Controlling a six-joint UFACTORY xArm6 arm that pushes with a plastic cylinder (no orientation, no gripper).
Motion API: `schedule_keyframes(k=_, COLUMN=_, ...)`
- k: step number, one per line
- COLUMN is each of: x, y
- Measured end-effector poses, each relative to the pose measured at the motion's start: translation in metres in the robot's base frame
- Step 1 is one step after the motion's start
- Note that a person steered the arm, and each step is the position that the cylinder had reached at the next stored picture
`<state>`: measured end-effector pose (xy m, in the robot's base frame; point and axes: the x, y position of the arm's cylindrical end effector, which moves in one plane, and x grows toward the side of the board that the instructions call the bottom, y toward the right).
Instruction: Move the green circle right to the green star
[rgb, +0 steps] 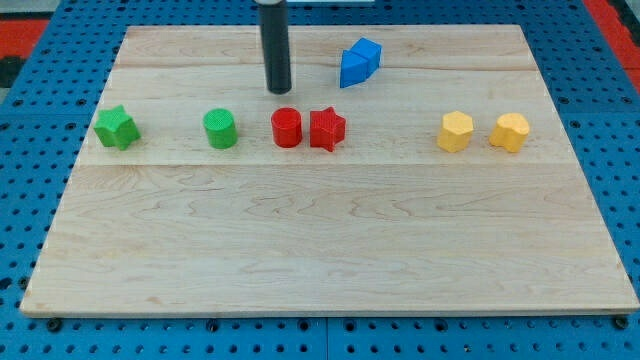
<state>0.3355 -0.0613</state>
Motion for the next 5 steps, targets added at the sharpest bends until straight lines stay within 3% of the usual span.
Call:
schedule_keyframes(k=1, x=0.037, y=0.000)
schedule_keyframes(k=3, x=0.039, y=-0.067)
schedule_keyframes(k=5, x=0.084, y=-0.067)
